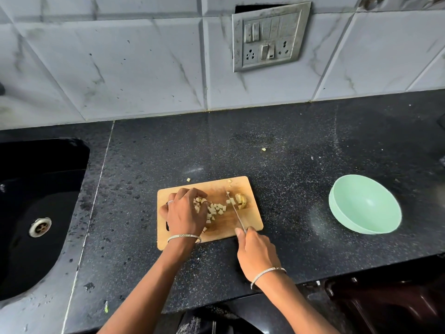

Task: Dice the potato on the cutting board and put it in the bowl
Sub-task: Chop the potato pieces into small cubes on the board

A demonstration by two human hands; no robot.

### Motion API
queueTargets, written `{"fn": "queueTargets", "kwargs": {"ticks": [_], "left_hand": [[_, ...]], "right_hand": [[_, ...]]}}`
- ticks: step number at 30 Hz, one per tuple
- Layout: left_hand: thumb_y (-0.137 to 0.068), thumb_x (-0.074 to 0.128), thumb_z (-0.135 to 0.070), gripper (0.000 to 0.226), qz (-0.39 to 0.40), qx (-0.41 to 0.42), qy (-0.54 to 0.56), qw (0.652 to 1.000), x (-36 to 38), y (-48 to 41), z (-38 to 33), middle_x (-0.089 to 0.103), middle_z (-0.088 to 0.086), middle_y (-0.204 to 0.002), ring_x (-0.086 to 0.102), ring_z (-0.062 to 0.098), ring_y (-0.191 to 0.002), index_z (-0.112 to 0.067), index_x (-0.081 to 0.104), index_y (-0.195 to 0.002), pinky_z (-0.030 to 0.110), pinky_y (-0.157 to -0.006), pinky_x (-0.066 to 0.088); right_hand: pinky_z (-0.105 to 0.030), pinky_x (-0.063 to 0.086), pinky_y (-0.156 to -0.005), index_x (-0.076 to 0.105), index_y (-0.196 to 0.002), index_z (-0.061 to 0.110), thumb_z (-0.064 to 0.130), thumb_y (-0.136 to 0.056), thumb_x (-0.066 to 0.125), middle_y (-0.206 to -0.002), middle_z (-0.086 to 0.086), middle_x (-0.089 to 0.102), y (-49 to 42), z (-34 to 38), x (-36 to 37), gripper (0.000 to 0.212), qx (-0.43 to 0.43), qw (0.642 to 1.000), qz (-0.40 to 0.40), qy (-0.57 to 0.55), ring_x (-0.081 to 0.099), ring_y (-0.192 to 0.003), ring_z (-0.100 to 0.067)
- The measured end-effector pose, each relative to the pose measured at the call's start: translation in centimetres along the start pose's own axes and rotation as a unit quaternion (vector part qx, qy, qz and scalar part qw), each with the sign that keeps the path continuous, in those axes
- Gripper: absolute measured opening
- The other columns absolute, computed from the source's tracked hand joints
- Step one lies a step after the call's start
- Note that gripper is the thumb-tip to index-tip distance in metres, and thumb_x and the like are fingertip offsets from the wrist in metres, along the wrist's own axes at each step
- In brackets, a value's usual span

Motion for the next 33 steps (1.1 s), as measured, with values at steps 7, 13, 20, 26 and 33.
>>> {"fn": "queueTargets", "kwargs": {"ticks": [7,13,20,26,33], "left_hand": [[-0.08,0.067,-0.03,0.013,0.014,0.0,0.005,1.0,0.4,0.0,0.2,0.063,-0.011,-0.106,0.049,0.019,-0.105,-0.037,0.068,-0.091,0.032,-0.075,0.012],[-0.079,0.067,-0.028,0.016,0.021,0.008,0.02,1.0,0.9,-0.1,-0.1,0.062,-0.013,-0.104,0.05,0.018,-0.104,-0.038,0.067,-0.091,0.034,-0.077,0.018],[-0.08,0.068,-0.033,0.017,0.033,0.013,0.016,0.999,0.9,-0.2,0.1,0.062,-0.014,-0.106,0.049,0.017,-0.106,-0.04,0.066,-0.096,0.034,-0.077,0.017],[-0.076,0.074,-0.044,0.028,0.052,0.043,0.009,0.998,1.5,-0.3,-0.2,0.059,-0.016,-0.108,0.048,0.016,-0.107,-0.043,0.064,-0.102,0.04,-0.086,0.03],[-0.078,0.074,-0.027,0.024,0.013,0.03,0.003,0.999,0.7,-1.5,0.7,0.067,-0.011,-0.102,0.052,0.021,-0.104,-0.035,0.063,-0.099,0.042,-0.085,0.034]], "right_hand": [[-0.035,0.037,-0.067,0.052,-0.103,0.013,0.042,-0.103,0.028,-0.105,-0.012,0.064,-0.8,-1.1,0.2,0.037,0.029,0.999,0.002,0.022,0.062,-0.1,-0.035],[-0.038,0.044,-0.076,0.055,-0.1,0.016,0.048,-0.102,0.027,-0.104,-0.013,0.064,-0.3,-0.1,1.8,0.043,-0.014,0.998,0.066,-0.018,0.061,-0.099,-0.035],[-0.038,0.043,-0.072,0.054,-0.095,0.017,0.05,-0.101,0.027,-0.102,-0.012,0.064,-1.1,-0.5,0.7,0.043,0.004,1.0,0.027,-0.013,0.061,-0.096,-0.035],[-0.038,0.045,-0.08,0.058,-0.098,0.015,0.05,-0.101,0.03,-0.103,-0.012,0.065,-0.5,0.6,2.2,0.045,-0.023,0.995,0.092,-0.029,0.06,-0.097,-0.034],[-0.019,0.026,-0.044,0.055,-0.073,0.019,0.055,-0.098,0.038,-0.055,0.011,0.046,-0.3,0.1,2.0,0.047,0.002,0.97,0.152,-0.191,0.037,-0.041,-0.003]]}}
Point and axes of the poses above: each hand's wrist, its own y-axis away from the middle knuckle, its own x-axis out of the palm, z = x × y, the point moved 9 cm from there along -y, towards the middle knuckle
